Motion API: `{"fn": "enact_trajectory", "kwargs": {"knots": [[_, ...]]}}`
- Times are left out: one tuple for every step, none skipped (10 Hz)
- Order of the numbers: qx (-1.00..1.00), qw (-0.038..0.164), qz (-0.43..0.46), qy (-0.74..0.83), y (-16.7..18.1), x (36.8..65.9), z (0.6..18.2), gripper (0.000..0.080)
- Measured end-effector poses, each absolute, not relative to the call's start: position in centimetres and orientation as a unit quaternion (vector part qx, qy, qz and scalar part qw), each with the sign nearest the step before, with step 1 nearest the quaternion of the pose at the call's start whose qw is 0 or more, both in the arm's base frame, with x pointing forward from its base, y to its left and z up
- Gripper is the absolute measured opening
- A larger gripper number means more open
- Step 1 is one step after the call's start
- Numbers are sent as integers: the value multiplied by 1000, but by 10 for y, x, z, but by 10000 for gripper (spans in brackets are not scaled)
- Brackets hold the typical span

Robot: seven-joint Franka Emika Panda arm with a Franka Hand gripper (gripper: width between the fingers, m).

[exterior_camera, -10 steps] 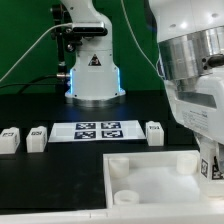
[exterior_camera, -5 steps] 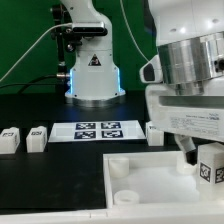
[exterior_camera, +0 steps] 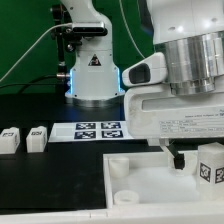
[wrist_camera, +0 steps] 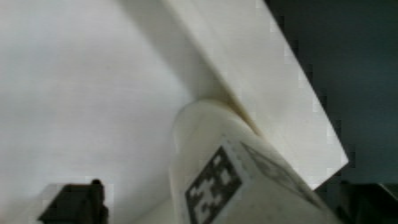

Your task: Assemble one leg

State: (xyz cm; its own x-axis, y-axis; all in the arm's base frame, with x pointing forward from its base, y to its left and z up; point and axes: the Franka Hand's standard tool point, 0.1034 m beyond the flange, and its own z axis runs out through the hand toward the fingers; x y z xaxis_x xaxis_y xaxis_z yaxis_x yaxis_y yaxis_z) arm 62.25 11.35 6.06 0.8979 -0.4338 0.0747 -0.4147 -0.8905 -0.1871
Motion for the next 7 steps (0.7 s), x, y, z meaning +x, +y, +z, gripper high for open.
{"fn": "enact_trajectory", "kwargs": {"knots": [[-986,67,-65,136,117,623,62,649],[-995,50,-73,41,120,624,63,649],[-996,38,-76,-29,120,625,63,649],[-996,37,-76,-41,118,625,63,649],[-996,37,-76,-37,118,625,63,649],[-996,38,-76,-21,118,625,63,561],[-996,38,-76,-22,118,625,63,561]]}}
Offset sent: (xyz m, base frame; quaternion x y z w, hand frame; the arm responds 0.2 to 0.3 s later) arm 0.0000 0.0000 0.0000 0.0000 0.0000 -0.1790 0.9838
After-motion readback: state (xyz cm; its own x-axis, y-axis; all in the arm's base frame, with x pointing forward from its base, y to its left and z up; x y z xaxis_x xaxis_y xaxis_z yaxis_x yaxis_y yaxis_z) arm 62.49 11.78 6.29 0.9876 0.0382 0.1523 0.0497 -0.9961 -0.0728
